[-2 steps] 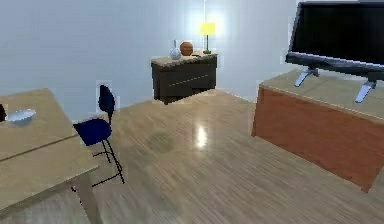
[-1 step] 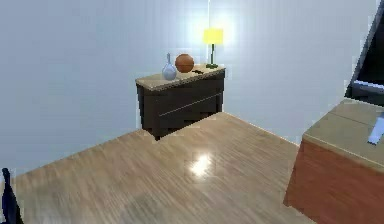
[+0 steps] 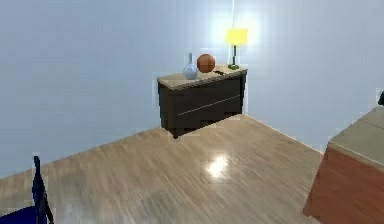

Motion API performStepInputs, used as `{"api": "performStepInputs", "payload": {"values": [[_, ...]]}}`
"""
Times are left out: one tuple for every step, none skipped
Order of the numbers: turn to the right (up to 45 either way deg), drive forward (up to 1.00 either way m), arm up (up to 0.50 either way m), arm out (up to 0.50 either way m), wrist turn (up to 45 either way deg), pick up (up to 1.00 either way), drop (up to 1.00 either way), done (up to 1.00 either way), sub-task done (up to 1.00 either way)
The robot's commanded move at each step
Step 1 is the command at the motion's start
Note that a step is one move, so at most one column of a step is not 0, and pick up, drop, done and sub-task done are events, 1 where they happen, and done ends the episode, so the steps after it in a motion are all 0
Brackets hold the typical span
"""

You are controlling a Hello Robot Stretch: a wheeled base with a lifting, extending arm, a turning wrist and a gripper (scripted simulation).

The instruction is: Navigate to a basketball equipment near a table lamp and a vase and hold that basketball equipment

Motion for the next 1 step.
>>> {"api": "performStepInputs", "payload": {"values": [[0.0,0.55,0.00,0.00,0.0,0.00,0.00,0.00,0.00]]}}
